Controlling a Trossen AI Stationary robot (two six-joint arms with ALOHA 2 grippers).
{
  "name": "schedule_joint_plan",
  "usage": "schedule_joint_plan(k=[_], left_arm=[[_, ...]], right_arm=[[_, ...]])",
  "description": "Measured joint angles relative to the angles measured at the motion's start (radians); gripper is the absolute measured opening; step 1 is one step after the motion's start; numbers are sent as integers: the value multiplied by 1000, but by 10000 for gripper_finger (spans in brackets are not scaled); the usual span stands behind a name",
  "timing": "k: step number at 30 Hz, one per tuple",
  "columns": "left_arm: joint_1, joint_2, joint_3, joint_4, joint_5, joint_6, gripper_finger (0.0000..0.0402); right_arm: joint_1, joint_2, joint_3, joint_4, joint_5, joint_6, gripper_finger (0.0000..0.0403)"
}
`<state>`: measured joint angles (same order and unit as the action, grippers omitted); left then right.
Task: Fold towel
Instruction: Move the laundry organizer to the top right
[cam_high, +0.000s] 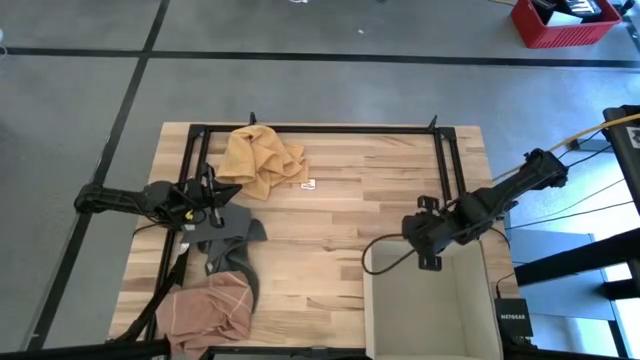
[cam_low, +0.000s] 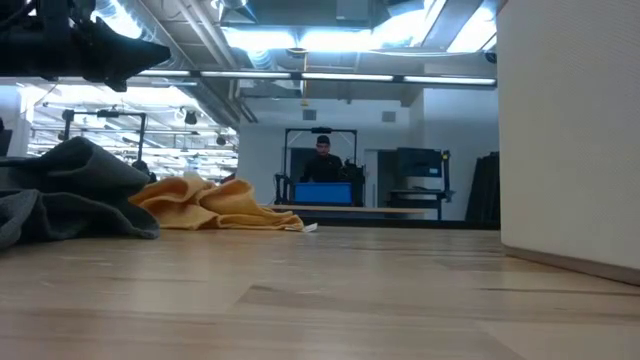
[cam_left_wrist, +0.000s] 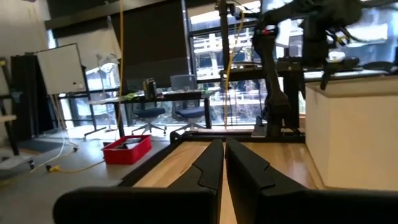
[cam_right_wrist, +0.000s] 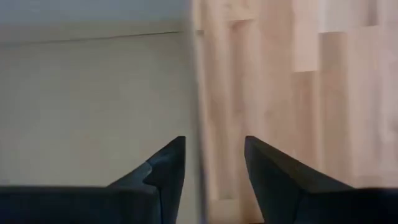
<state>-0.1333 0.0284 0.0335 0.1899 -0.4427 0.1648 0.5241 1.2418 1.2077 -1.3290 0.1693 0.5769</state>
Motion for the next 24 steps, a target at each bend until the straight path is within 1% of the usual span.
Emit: schedule_joint_plan(k=[2, 4, 8, 10, 11, 16, 19, 21, 24], left_arm=[[7, 0, 0, -2, 0, -31, 13], [9, 0, 0, -4, 0, -57, 13], [9, 0, 0, -21, 0, -57, 13], [9, 0, 0, -27, 0, -60, 13], [9, 0, 0, -27, 0, -61, 13], [9, 0, 0, -25, 0, -61, 13], [9, 0, 0, -25, 0, -61, 13], [9, 0, 0, -25, 0, -61, 13], [9, 0, 0, -25, 0, -61, 13]], right_arm=[[0, 24, -5, 0, 19, -12, 147], [0, 44, -5, 1, 22, -39, 124], [0, 73, -5, 24, 40, -73, 56], [-1, 76, -5, 46, 65, -94, 19], [-5, 77, -5, 56, 89, -111, 11], [-75, 76, 14, 122, 193, -171, 21], [-138, 77, 15, 172, 198, -250, 7], [-186, 77, 16, 204, 201, -308, 9], [-272, 77, 16, 224, 239, -427, 11]])
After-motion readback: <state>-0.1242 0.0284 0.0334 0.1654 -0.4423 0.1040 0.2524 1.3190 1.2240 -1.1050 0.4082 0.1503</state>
